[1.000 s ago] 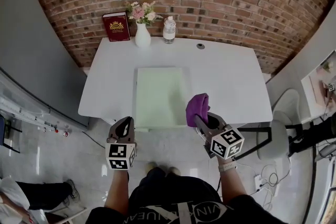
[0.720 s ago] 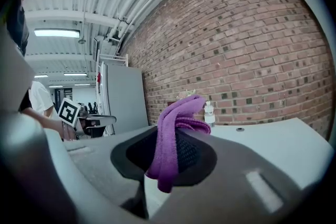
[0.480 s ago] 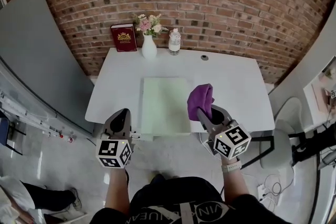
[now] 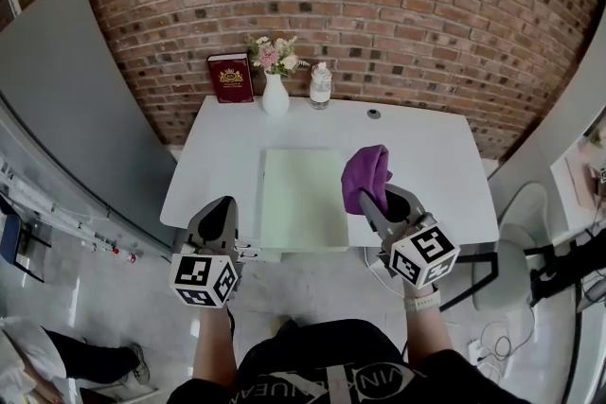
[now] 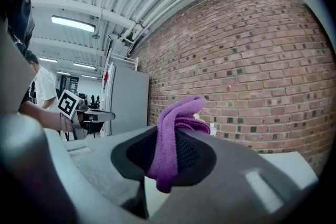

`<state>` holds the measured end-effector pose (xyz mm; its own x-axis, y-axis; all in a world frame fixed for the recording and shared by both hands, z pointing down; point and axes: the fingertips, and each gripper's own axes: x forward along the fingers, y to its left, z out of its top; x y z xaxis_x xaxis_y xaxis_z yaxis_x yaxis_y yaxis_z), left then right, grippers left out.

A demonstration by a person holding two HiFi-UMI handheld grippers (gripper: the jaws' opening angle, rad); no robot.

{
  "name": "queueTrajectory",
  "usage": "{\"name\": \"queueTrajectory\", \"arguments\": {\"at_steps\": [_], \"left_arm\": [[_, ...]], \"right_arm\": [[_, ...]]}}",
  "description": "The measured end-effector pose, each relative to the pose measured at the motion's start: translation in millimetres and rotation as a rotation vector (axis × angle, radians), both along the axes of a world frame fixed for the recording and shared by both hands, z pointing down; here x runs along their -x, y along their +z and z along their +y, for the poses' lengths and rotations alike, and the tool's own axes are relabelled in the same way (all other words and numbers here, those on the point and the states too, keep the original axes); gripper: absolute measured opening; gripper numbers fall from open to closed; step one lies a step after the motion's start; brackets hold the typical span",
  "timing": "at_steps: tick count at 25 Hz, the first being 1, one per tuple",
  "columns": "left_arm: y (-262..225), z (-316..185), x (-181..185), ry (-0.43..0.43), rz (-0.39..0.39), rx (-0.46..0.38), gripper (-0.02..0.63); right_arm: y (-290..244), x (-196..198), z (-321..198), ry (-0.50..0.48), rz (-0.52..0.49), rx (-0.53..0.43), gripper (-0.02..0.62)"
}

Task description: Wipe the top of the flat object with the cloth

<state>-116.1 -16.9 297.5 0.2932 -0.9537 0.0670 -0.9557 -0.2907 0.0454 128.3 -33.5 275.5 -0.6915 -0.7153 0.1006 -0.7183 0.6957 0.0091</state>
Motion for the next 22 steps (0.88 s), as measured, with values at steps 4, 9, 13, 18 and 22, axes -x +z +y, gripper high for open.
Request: {"name": "queueTrajectory", "arguments": {"at_steps": [4,9,13,18,22], "left_arm": [[-0.3,-0.5,3.2,-0.010,0.010,-0.002,0.012],[-1.6,-3.9,4.1,-0.015,0.019,-0.008,0.012],[-0.1,-6.0,5.3,-0.021,0.039,-0.004,0.012],[4.5,-7.7,2.8,-0.014,0.040,0.004,0.012],[5.2,-9.8,2.7,-0.012,0.040,0.009,0.012]], "right_arm": [[-3.6,0.0,-0.6,0.001,-0.009,-0.008,0.064],[-4.5,-0.3,-2.8,0.004,-0.014,-0.013,0.064],[-1.7,0.6,-4.1,0.004,-0.009,-0.010,0.064],[3.0,1.7,-4.6,-0.007,0.004,-0.007,0.064],[4.9,2.4,-6.4,-0.010,-0.002,0.003,0.064]]}}
